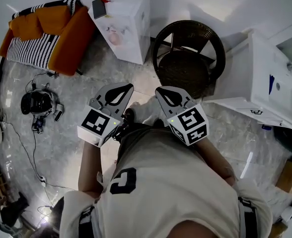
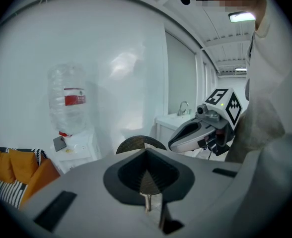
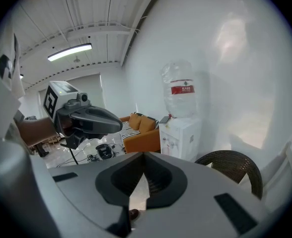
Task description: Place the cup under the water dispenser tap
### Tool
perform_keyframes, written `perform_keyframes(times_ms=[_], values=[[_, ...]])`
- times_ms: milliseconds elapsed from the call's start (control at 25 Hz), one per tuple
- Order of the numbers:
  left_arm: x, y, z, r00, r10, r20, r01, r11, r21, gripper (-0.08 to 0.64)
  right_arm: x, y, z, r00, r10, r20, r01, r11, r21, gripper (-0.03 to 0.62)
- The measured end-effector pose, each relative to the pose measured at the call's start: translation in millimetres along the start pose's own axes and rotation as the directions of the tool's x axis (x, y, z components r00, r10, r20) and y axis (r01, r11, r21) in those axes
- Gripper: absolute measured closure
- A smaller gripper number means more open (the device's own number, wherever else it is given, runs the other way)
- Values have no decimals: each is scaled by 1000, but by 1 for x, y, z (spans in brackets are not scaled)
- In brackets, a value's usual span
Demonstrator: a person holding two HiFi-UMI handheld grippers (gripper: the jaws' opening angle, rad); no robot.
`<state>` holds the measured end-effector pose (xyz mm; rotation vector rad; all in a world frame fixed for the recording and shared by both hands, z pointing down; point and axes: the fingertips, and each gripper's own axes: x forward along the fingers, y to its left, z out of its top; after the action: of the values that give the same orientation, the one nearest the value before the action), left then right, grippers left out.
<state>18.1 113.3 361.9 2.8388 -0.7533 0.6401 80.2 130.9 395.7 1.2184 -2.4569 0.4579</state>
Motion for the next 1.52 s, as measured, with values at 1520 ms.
perform_keyframes(times_ms=[1520], values=[[-54,62,-5,1000,-7,14,7,999,45,503,69,53,64,1000,15,14,-14,998,-60,566]])
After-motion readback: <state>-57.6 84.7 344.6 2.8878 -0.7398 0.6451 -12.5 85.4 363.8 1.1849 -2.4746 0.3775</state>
